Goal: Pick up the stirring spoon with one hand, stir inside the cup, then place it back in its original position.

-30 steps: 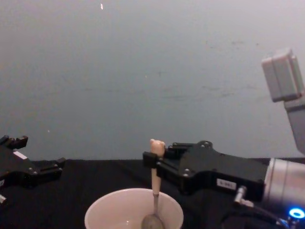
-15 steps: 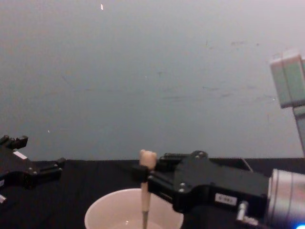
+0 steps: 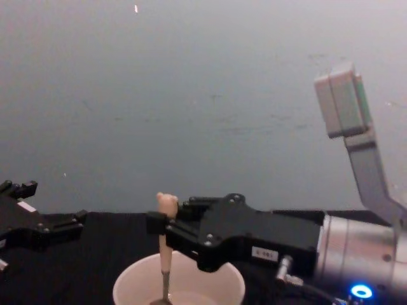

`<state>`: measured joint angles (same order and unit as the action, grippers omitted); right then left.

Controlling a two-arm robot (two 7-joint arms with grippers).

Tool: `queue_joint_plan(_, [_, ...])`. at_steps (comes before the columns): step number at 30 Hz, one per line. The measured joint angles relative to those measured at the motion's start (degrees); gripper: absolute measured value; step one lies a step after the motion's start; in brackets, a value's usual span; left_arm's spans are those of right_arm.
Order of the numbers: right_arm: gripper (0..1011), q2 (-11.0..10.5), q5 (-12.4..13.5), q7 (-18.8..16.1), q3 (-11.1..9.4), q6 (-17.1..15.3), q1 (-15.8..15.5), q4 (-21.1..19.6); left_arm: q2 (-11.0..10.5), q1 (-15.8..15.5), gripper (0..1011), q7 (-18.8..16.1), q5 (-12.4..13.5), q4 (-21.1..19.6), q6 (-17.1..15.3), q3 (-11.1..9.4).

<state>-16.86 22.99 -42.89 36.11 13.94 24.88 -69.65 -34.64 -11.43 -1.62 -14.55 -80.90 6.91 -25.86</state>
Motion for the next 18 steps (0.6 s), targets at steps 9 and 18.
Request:
queue_joint_plan(9, [210,1.69,-0.95,1.81,-0.95,1.24,2.31,3.75,0.0,0.0,1001,0.0,0.0,0.0,0.0,0.0])
queue_joint_plan(18, [210,1.08,-1.21,2.75,-2.31,1.18,1.88,3.62,0.0,0.0,1001,0.0,0.0,0.0,0.0,0.0])
